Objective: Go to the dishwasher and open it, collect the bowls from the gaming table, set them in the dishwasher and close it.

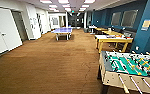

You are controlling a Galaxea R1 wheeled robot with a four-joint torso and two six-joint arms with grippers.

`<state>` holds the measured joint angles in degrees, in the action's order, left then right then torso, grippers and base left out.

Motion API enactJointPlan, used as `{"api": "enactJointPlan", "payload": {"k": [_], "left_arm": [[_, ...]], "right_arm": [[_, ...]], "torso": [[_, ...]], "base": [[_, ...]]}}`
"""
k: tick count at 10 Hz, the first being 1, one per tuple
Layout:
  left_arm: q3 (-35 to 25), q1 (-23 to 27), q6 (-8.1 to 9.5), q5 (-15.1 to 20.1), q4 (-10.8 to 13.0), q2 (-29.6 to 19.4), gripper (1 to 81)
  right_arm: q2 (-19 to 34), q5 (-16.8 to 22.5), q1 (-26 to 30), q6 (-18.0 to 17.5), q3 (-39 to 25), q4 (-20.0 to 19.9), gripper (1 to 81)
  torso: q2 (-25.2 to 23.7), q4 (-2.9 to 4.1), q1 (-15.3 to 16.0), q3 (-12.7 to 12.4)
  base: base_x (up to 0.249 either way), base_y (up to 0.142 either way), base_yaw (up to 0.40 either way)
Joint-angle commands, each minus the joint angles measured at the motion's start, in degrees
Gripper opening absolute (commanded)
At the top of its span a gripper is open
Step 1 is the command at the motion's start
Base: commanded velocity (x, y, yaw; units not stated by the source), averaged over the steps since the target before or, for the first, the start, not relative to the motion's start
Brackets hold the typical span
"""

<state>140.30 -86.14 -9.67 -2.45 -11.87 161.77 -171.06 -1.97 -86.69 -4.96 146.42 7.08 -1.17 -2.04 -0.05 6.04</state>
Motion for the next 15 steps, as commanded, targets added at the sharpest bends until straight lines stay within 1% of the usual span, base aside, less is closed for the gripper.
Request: {"api": "enactJointPlan", "payload": {"k": [1,15], "left_arm": [[-0.4,2.8,-0.26,3.5,-0.5,-0.8,81.1],[-0.4,2.4,-0.18,3.3,-0.6,-0.7,81.1]], "right_arm": [[-0.3,2.7,2.7,0.1,-0.5,0.6,81.1],[-0.4,2.7,2.7,0.1,-0.6,0.7,81.1]], "torso": [[0.0,0.00,0.1,0.0],[0.0,0.00,0.1,0.0]], "base": [[0.100,0.000,0.000],[0.101,0.000,0.000]]}}
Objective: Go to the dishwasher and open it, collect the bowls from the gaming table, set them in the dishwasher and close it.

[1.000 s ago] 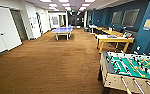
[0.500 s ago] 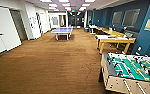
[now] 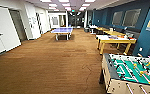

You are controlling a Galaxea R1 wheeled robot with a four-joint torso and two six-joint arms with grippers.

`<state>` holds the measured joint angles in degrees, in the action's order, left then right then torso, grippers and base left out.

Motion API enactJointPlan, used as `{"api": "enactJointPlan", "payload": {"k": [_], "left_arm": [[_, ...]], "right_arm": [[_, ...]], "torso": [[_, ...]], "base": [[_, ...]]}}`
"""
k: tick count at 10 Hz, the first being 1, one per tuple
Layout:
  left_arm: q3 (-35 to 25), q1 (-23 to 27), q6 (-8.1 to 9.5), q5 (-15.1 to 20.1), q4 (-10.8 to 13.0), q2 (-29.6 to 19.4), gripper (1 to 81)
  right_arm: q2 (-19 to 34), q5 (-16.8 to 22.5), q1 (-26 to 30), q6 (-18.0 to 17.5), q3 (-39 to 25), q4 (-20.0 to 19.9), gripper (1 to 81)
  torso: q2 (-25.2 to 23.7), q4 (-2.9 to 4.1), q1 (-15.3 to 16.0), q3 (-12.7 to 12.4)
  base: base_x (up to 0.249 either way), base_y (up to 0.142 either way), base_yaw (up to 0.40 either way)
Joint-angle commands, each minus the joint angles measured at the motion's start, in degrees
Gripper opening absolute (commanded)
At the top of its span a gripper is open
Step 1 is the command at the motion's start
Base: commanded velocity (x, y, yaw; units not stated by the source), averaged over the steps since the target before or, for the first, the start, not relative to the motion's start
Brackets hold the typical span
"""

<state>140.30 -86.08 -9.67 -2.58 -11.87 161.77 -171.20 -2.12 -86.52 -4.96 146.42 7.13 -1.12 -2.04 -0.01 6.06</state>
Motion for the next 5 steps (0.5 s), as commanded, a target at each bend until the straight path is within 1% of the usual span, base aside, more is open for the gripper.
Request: {"api": "enactJointPlan", "payload": {"k": [1,5], "left_arm": [[-0.4,2.4,-0.18,3.5,-0.6,-0.7,81.1],[-0.4,2.3,-0.18,3.5,-0.6,-0.8,81.1]], "right_arm": [[-0.1,2.8,2.5,0.1,-0.6,0.6,81.1],[-0.1,2.9,2.7,0.1,-0.5,0.6,81.1]], "torso": [[0.0,0.00,0.0,0.0],[0.0,0.00,0.0,0.0]], "base": [[0.119,0.000,0.000],[0.127,0.000,0.000]]}}
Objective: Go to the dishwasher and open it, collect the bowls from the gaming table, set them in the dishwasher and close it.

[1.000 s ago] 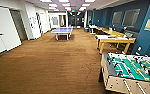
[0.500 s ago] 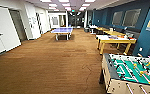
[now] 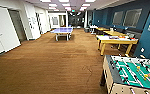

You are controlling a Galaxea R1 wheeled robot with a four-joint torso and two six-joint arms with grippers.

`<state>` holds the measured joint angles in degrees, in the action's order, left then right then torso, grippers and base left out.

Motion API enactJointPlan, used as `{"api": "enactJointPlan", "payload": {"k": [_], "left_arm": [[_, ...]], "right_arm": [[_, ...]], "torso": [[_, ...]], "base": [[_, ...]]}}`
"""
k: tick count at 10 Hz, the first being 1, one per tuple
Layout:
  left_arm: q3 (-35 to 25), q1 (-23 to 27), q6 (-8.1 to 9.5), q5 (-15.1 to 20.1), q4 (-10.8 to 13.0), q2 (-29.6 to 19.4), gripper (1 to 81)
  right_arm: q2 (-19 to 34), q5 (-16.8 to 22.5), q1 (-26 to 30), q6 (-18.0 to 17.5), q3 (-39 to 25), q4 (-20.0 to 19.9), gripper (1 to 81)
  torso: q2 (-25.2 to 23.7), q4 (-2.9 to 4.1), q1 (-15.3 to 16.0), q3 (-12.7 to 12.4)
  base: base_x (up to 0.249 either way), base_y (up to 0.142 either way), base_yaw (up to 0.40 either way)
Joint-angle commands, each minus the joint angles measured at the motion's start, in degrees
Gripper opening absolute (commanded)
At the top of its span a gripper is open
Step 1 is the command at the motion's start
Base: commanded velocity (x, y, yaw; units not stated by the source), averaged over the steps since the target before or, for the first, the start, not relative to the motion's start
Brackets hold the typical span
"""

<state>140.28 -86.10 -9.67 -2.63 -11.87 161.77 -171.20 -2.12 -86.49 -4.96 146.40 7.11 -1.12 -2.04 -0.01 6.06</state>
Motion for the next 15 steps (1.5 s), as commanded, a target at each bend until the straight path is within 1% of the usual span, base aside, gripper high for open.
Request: {"api": "enactJointPlan", "payload": {"k": [1,15], "left_arm": [[-0.4,2.3,-0.18,3.5,-0.6,-0.8,81.1],[-0.4,2.2,-0.18,3.4,-0.5,-0.2,81.1]], "right_arm": [[-0.1,2.8,2.7,0.1,-0.5,0.6,81.1],[-0.1,2.8,2.5,0.1,-0.5,0.6,81.1]], "torso": [[0.0,0.00,0.0,0.0],[0.0,0.00,0.0,0.0]], "base": [[0.128,0.000,0.000],[0.132,0.000,0.000]]}}
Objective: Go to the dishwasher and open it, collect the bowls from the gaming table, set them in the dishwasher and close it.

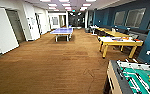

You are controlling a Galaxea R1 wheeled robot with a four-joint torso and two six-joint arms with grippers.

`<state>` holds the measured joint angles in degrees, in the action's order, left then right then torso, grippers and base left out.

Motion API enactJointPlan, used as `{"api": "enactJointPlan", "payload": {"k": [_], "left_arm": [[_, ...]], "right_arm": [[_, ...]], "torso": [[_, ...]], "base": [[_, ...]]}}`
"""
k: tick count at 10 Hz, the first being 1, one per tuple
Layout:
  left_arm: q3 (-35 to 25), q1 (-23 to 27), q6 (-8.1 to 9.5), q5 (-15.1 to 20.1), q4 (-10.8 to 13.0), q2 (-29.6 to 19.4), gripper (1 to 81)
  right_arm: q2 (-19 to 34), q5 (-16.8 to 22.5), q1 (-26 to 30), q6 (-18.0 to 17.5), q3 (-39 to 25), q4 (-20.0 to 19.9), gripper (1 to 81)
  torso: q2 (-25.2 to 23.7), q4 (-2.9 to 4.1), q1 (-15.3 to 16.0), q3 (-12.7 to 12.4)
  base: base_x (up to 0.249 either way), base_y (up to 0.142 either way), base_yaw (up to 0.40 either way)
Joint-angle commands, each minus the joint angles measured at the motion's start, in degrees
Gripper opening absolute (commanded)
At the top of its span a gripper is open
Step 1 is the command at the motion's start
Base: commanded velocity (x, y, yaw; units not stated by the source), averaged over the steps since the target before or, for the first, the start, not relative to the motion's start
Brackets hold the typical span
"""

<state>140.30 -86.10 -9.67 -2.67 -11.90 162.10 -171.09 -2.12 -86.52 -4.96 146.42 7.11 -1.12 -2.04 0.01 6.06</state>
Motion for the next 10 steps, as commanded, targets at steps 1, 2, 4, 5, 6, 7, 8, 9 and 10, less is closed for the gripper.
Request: {"api": "enactJointPlan", "payload": {"k": [1,2,4,5,6,7,8,9,10], "left_arm": [[-0.4,2.1,-0.18,3.5,-0.5,-0.5,81.1],[-0.4,2.0,-0.18,3.5,-0.5,-0.6,81.1],[-0.4,1.9,-0.26,3.5,-0.5,-0.5,81.1],[-0.4,1.9,-0.26,3.5,-0.5,-0.5,81.1],[-0.4,1.9,-0.18,3.5,-0.4,-0.5,81.1],[-0.4,1.9,-0.26,3.5,-0.4,-0.5,81.1],[-0.4,1.8,-0.26,3.5,-0.4,-0.5,81.1],[-0.4,1.8,-0.18,3.5,-0.4,-0.5,81.1],[-0.4,1.9,-0.18,3.5,-0.4,-0.5,81.1]], "right_arm": [[-0.1,2.8,2.5,0.1,-0.5,0.5,81.1],[-0.1,2.8,2.4,0.1,-0.5,0.5,81.1],[-0.1,2.6,2.2,0.1,-0.5,0.5,81.1],[-0.1,2.6,2.2,0.1,-0.5,0.5,81.1],[-0.1,2.6,2.2,0.1,-0.5,0.5,81.1],[-0.1,2.5,2.0,0.1,-0.5,0.5,81.1],[-0.1,2.4,2.0,0.1,-0.5,0.5,81.1],[-0.1,2.4,2.0,0.1,-0.5,0.5,81.1],[-0.1,2.4,2.0,0.1,-0.5,0.5,81.1]], "torso": [[0.0,0.00,0.0,0.0],[0.0,0.00,0.0,0.0],[0.0,0.00,0.0,0.0],[0.0,0.00,0.0,0.0],[0.0,0.00,0.0,0.0],[0.0,0.00,0.1,0.0],[0.0,0.00,0.1,0.0],[0.0,0.00,0.0,0.0],[0.0,0.00,0.0,0.0]], "base": [[0.133,0.000,0.000],[0.133,0.000,0.000],[0.133,0.000,0.000],[0.134,0.000,0.000],[0.134,0.000,0.000],[0.133,0.000,0.000],[0.134,0.000,0.000],[0.138,0.000,0.000],[0.142,0.000,0.000]]}}
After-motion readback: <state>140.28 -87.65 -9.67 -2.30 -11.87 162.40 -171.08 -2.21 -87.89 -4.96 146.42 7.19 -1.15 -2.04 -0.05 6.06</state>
